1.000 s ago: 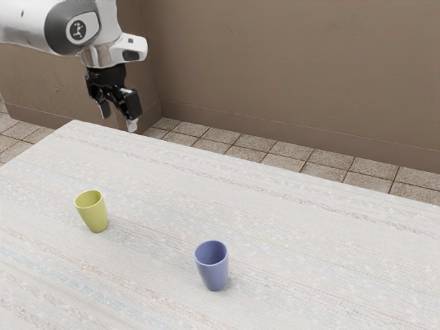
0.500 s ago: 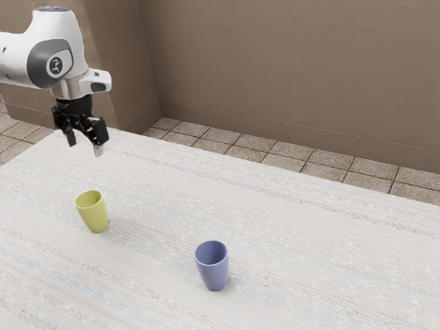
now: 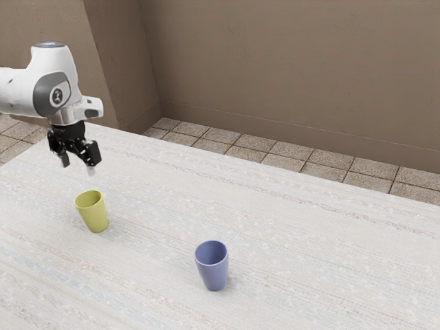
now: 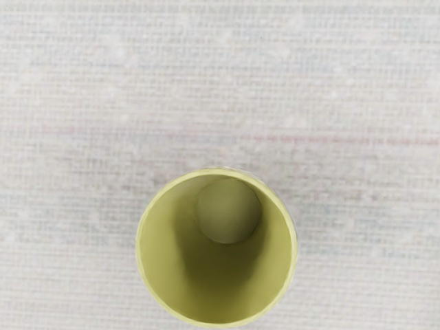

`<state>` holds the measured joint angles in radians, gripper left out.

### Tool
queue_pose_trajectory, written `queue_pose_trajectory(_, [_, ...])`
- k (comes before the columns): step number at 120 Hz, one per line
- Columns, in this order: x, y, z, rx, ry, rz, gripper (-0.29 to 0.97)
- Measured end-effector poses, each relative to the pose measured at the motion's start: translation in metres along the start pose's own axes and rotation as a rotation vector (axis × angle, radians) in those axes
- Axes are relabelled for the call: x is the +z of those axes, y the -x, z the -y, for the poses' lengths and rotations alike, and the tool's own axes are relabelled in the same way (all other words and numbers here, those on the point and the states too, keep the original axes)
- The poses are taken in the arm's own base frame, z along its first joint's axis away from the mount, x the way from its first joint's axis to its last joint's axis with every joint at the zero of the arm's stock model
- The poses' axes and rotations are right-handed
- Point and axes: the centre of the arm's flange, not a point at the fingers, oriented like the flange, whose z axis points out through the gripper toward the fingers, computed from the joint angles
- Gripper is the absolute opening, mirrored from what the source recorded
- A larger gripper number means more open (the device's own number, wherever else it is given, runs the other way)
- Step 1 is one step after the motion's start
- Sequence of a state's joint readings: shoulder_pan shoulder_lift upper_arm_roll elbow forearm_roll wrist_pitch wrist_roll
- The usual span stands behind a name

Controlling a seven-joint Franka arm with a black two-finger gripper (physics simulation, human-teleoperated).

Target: Place the left cup onto the right cup

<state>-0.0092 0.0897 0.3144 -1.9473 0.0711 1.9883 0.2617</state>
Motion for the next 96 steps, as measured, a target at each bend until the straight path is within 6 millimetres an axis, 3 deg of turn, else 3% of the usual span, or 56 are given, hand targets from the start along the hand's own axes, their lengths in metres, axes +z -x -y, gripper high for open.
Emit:
queue_pose_trajectory(9, [0.007, -0.005, -0.015, 0.027, 0.005, -0.006, 0.66])
queue_pose_trajectory(54, [0.055, 0.008, -0.016, 0.008, 0.063, 0.003, 0.66])
queue_pose_trajectory(96, [0.073, 0.019, -0.019, 0.013, 0.076, 0.014, 0.66])
